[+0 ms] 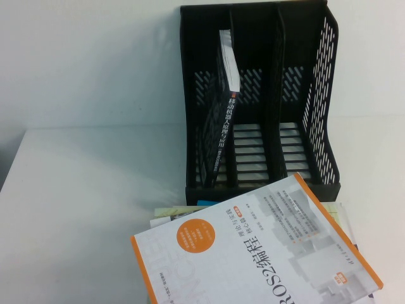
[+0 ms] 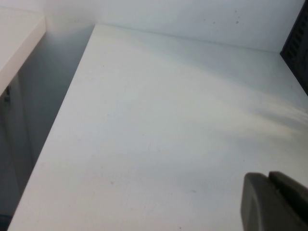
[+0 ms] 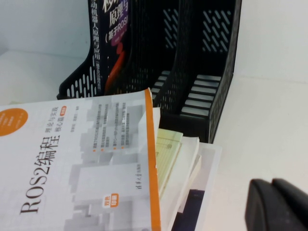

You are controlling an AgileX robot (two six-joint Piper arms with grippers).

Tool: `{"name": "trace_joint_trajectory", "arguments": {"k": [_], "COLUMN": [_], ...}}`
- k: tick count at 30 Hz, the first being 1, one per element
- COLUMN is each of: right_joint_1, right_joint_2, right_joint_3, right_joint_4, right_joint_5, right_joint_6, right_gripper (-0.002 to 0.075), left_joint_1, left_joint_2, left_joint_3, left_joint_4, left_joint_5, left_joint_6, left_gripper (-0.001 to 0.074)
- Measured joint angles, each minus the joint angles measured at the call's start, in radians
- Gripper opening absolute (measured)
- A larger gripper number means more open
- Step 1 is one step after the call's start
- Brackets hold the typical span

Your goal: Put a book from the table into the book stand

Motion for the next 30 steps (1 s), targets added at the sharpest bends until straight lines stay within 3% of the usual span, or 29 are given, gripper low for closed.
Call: {"name": "trace_joint_trajectory", "arguments": {"k": [13,16,25,30], "right_joint_1": [-0.003,-0.064,-0.366,-0.399], "right_joint_2": [0.0,-0.015,-0.124,-0.19], "right_joint_3": [0.0,0.0,0.0,0.064], "right_joint_4": [0.0,0.018,0.02,-0.009], "right_joint_5": [0.0,0.002,0.035,-0.035], "right_joint_6": [0.0,0.0,0.0,-0.022], "right_gripper": [-0.0003,-0.0003,-0.0003,-0.0003], "left_joint_1": [0.0,0.0,0.0,0.0], "left_joint_2": [0.0,0.0,0.0,0.0], "left_joint_3": [0.0,0.0,0.0,0.0], "left_joint_4": [0.0,0.0,0.0,0.0], "left_joint_5": [0.0,0.0,0.0,0.0], "left_joint_6": [0.0,0.0,0.0,0.0], "left_gripper": [-0.0002,-0.0002,-0.0002,-0.0002]}}
